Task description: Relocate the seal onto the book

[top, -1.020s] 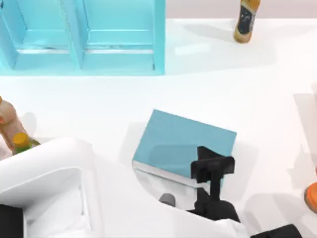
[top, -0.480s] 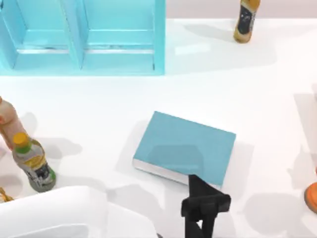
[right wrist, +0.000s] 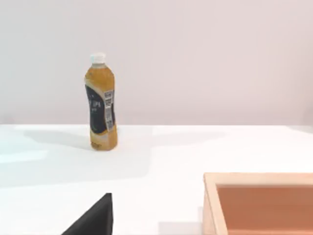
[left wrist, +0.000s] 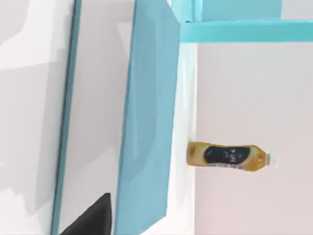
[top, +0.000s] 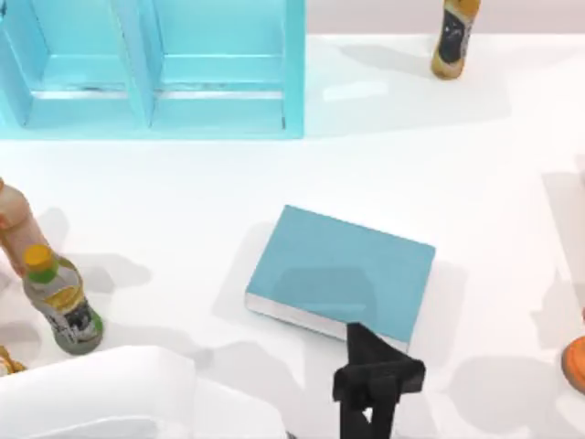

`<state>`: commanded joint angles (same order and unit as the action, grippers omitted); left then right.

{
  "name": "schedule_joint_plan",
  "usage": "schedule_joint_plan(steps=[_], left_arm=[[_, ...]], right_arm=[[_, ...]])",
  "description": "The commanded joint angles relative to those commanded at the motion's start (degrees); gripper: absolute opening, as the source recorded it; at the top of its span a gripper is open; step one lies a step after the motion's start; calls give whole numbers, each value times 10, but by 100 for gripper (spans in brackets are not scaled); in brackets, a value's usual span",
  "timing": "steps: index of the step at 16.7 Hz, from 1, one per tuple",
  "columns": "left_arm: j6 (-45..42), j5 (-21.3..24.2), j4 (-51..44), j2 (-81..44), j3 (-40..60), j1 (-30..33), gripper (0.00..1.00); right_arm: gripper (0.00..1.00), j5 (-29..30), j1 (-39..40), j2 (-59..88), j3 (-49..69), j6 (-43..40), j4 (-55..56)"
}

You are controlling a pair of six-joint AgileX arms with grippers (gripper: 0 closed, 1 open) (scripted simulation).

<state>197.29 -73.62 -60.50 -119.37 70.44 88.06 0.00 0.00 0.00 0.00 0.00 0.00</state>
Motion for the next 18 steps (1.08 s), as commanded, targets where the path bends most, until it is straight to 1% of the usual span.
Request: schedule_joint_plan(steps=[2,5,7,9,11,13,18], left_arm=[[-25,8,16,22,-6,-17,100],[-106,37,64,94,-28,-67,100],[-187,66,106,160,-49,-111,100],[-291,105,152,237,-78,-161,100],[-416,149,199,319,-112,-215,100],[-561,200,247,404,-153,-272,100],[-985,344,360,624,-283,-428,100]], right_arm=[[100,0,0,0,0,0,0],[100,0,0,0,0,0,0],[100,0,0,0,0,0,0],[100,0,0,0,0,0,0],[100,0,0,0,0,0,0],[100,0,0,0,0,0,0],[100,0,0,0,0,0,0]])
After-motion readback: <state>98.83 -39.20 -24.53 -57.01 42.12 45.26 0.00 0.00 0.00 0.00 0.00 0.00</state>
